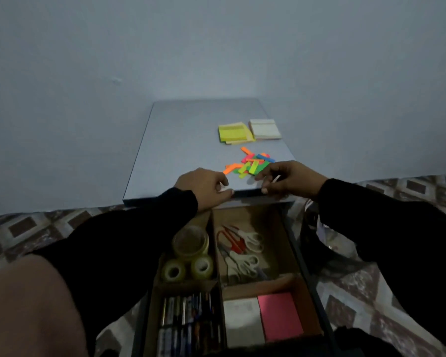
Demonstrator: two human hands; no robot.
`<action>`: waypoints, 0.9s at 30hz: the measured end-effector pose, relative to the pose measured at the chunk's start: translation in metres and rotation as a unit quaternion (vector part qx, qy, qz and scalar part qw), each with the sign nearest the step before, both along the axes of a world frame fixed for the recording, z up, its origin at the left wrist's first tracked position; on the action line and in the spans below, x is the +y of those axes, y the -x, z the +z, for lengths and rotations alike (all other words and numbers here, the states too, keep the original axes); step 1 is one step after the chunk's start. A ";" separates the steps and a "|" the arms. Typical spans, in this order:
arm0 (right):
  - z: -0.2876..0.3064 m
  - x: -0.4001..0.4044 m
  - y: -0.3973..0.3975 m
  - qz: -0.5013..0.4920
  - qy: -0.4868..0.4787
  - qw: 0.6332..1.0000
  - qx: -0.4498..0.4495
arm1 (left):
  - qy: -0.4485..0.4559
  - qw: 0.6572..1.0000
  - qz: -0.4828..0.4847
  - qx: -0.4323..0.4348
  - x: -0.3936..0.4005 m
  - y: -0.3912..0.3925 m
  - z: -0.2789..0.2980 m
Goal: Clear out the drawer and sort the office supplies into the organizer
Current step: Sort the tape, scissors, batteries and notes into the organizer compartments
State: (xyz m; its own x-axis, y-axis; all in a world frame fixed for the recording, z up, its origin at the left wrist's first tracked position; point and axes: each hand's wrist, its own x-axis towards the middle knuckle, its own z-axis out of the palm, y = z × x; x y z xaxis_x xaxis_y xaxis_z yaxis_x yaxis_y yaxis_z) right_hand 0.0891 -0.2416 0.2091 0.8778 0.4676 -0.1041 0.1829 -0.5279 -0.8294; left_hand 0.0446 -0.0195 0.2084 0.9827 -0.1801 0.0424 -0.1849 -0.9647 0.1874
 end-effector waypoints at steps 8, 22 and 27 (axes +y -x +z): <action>0.028 0.005 -0.097 -0.053 -0.015 0.998 -0.032 | 0.028 0.998 0.046 -0.037 0.010 -0.111 0.023; 0.003 0.012 -0.226 -0.094 0.252 0.957 -0.108 | 0.006 0.998 0.050 0.031 0.010 -0.224 -0.019; 0.008 0.010 -0.239 -0.077 0.236 0.968 -0.022 | 0.019 0.996 0.048 0.071 0.013 -0.237 -0.015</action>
